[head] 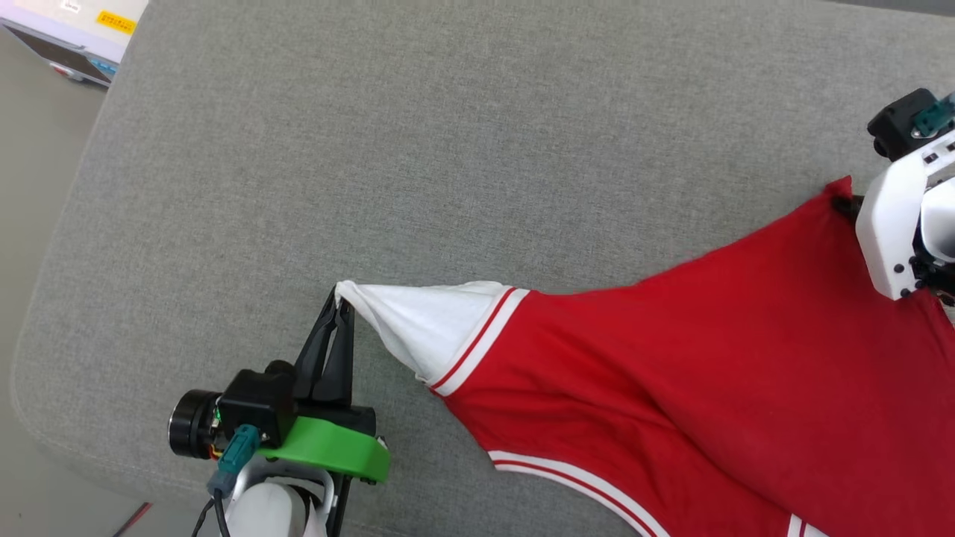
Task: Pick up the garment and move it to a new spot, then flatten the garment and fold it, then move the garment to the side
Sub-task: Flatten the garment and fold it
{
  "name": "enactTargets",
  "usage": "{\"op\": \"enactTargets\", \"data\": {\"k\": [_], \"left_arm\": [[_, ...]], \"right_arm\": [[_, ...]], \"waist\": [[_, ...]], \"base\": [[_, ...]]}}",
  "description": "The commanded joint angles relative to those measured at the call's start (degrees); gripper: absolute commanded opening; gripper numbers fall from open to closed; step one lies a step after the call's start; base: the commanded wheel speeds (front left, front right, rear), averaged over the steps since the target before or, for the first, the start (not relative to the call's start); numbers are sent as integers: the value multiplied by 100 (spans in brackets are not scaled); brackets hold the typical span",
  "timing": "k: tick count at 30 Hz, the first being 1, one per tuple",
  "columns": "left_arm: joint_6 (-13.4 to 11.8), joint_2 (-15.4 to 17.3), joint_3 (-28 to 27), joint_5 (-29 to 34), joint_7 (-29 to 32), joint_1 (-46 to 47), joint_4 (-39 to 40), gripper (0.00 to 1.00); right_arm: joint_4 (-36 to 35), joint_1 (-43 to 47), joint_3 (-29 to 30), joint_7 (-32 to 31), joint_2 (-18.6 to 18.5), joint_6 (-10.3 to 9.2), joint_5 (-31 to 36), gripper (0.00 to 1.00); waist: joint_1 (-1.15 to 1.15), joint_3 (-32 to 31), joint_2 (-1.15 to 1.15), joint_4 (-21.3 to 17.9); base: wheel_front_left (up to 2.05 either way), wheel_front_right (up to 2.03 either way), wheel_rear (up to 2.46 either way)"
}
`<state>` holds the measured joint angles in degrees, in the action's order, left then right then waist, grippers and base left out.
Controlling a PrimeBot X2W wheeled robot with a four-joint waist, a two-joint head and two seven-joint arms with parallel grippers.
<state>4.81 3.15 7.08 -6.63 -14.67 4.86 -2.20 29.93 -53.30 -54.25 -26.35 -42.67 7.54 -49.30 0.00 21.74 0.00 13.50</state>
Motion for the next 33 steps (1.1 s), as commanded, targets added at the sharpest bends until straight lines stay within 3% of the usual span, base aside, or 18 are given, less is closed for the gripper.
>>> {"op": "enactTargets", "data": {"k": [1,10,17,25,33], "left_arm": [[15,-25,-38,-6,-33,80,6,0],[37,67,-322,114,-33,-63,317,0],[81,343,-483,241,-33,516,869,0],[175,722,-349,294,63,1631,1120,0],[245,1177,-59,115,403,2986,1104,0]], "right_arm": [[61,19,9,252,-12,-5,-90,0],[-433,59,102,1643,-343,-5,-305,0],[-1080,171,475,2486,-463,-5,-338,0],[-1665,296,1222,3008,-503,-5,-134,0],[-2251,403,2235,3002,-428,-5,169,0]], "waist": [[0,-194,0,-69],[0,-853,0,-402],[0,-1190,0,-732],[0,-1387,0,-1042],[0,-1276,0,-1208]], "base": [[0,0,0],[0,0,0],[0,0,0],[0,0,0],[0,0,0]]}}
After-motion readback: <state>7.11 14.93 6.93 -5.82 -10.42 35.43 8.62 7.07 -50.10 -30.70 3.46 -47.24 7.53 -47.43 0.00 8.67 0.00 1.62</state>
